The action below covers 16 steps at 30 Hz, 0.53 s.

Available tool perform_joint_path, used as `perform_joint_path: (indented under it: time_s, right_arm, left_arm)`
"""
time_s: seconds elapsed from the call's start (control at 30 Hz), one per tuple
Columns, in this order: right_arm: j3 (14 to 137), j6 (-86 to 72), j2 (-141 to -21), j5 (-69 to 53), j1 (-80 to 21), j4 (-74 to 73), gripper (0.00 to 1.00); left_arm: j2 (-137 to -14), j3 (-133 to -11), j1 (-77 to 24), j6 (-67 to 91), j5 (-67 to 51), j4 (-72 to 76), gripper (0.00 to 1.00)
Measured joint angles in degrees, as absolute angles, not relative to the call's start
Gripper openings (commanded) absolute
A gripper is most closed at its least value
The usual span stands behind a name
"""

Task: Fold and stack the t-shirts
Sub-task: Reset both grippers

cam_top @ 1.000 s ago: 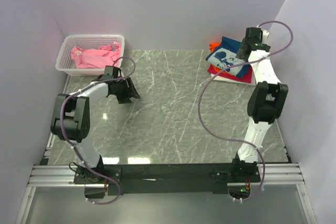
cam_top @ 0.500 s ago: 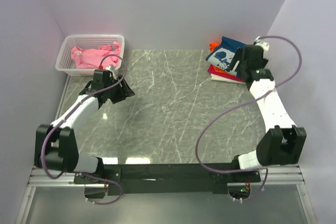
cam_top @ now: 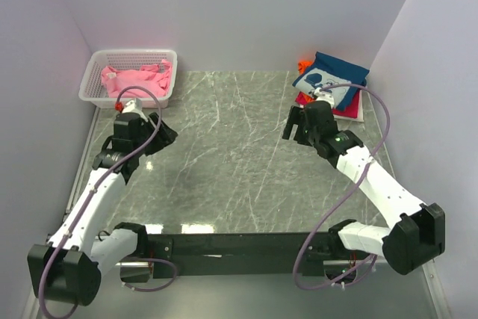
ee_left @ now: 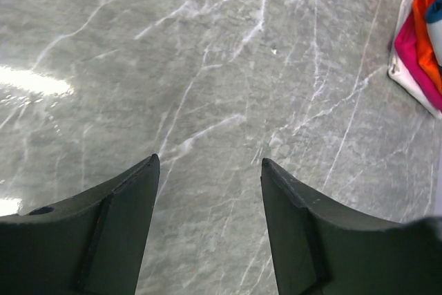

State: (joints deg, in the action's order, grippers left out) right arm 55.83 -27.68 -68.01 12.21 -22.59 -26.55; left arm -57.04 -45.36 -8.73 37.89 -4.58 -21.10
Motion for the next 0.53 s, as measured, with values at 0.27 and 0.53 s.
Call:
perform_joint_path:
  time_s: [0.27, 0.53]
  right_arm:
    - [54.94, -28.27, -66.61, 12.12, -26.61, -26.63, 0.91]
    - [53.17, -28.16, -63.57, 10.83, -27.62, -27.38, 0.91]
  left_arm:
    - [-50.39, -43.9, -8.73, 40.16, -0.25, -24.77, 0.69]
    - [-44.53, -43.33, -8.73, 41.23, 1.93, -25.52, 0.7]
